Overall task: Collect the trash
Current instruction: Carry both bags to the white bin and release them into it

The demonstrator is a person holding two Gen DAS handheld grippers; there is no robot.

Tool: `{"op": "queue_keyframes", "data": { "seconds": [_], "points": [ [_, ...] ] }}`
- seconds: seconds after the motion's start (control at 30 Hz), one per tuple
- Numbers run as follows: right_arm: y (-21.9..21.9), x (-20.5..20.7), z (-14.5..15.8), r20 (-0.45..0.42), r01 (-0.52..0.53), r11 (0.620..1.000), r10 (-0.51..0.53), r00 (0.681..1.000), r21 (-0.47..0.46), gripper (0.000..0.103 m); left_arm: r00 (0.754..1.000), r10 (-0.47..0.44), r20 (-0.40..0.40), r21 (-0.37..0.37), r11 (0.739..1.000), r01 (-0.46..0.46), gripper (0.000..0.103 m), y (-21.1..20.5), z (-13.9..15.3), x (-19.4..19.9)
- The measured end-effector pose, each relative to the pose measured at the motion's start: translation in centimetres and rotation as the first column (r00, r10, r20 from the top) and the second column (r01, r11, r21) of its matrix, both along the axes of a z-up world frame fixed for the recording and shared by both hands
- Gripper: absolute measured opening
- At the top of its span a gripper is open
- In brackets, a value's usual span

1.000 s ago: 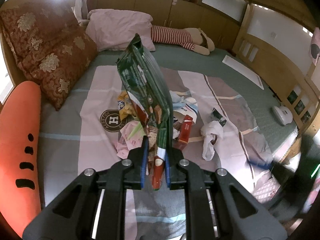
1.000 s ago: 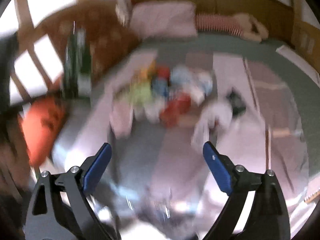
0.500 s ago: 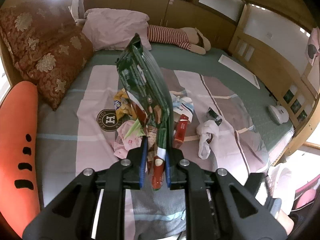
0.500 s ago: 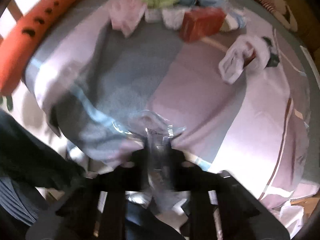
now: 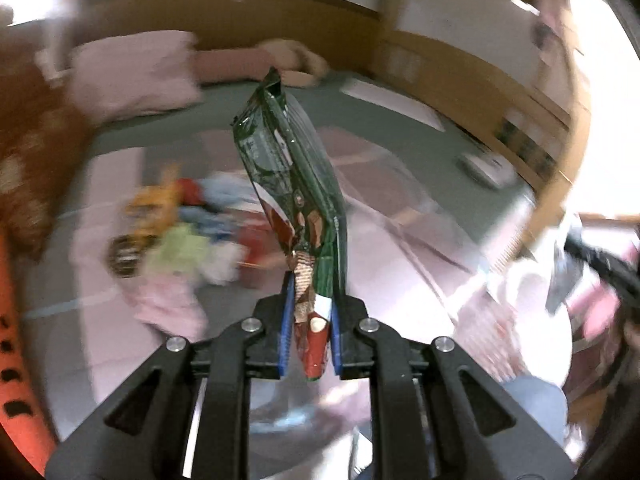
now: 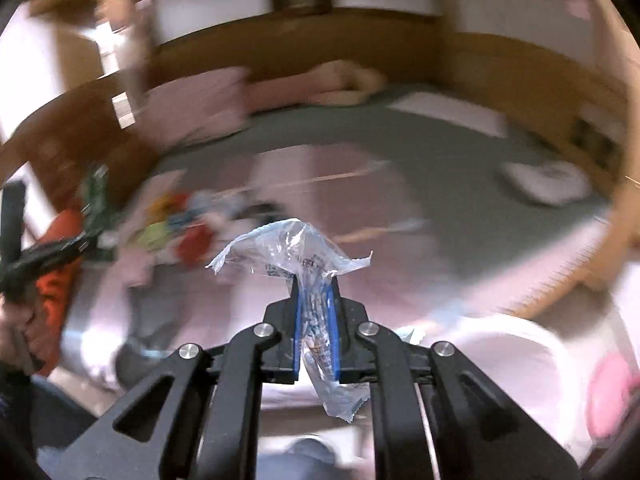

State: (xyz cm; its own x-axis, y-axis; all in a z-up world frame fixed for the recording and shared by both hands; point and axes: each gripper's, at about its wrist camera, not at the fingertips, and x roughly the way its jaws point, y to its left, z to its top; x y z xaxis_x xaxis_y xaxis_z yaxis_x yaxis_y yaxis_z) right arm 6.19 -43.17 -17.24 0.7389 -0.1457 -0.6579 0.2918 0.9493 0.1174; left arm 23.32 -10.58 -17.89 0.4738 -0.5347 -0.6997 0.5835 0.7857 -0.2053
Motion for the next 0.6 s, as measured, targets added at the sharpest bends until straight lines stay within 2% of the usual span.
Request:
{"op": "queue_keyframes", "data": {
  "seconds": [0.07,0.13,0.17,0.2,0.27,0.3,0.33,0.43,0.47,0.5,0.53,0.57,0.6],
  "points": [
    [-3.4,-2.5,-1.8,-0.035,0.095,0.995,-0.093,0.995,0.033,0.015,0.993,-0.118,-0.008,0.004,0.993,0.118,0.015,-3.2,-0.3,-1.7],
    [-6.6,-4.8,-4.1,-0.019,0.198,0.976,-0.197,0.98,0.089,0.026,0.972,-0.237,0.003,0.028,0.971,0.237,0.015,-6.8,-0.3,-4.1],
    [-7.6,-5.5,-4.9,-0.026,0.231,0.966,-0.23,0.973,0.113,0.05,0.958,-0.286,0.001,0.033,0.958,0.286,0.015,-8.4,-0.3,-5.2],
    [-9.0,-6.3,-6.1,-0.056,0.286,0.945,-0.28,0.958,0.162,0.071,0.933,-0.359,-0.011,0.041,0.933,0.359,0.015,-10.7,-0.4,-6.6],
    [-10.5,-8.3,-6.3,-0.041,0.332,0.91,-0.333,0.942,0.249,0.071,0.881,-0.471,-0.054,0.045,0.88,0.473,0.015,-14.8,-0.6,-9.1],
    [-11.3,-10.0,-5.3,0.02,0.343,0.89,-0.366,0.931,0.3,0.071,0.844,-0.529,-0.089,0.037,0.845,0.533,0.015,-17.2,-0.7,-10.5],
    [-11.6,-11.1,-4.2,0.068,0.354,0.88,-0.393,0.917,0.315,0.072,0.812,-0.573,-0.111,0.026,0.815,0.578,0.016,-19.4,-0.6,-11.8],
    [-12.4,-14.0,-1.1,0.162,0.383,0.874,-0.442,0.882,0.3,0.079,0.746,-0.653,-0.132,0.013,0.751,0.66,0.026,-25.6,-0.3,-15.2],
    [-12.4,-14.6,-0.3,0.186,0.384,0.877,-0.445,0.876,0.291,0.081,0.733,-0.665,-0.144,0.011,0.739,0.673,0.033,-26.9,-0.4,-15.7],
    [-12.4,-15.5,0.4,0.203,0.383,0.879,-0.445,0.872,0.283,0.081,0.716,-0.68,-0.16,0.008,0.724,0.69,0.052,-28.7,-0.6,-16.4],
    [-12.4,-16.0,0.9,0.216,0.377,0.884,-0.44,0.872,0.276,0.081,0.715,-0.679,-0.166,0.021,0.723,0.691,0.067,-29.8,-0.9,-16.7],
    [-12.2,-16.4,1.1,0.223,0.373,0.888,-0.434,0.873,0.271,0.081,0.731,-0.663,-0.162,0.046,0.735,0.677,0.091,-30.6,-1.3,-16.5],
    [-11.9,-16.5,1.3,0.227,0.366,0.892,-0.426,0.876,0.264,0.081,0.773,-0.618,-0.142,0.079,0.771,0.632,0.095,-30.9,-1.7,-16.1]
  ]
}}
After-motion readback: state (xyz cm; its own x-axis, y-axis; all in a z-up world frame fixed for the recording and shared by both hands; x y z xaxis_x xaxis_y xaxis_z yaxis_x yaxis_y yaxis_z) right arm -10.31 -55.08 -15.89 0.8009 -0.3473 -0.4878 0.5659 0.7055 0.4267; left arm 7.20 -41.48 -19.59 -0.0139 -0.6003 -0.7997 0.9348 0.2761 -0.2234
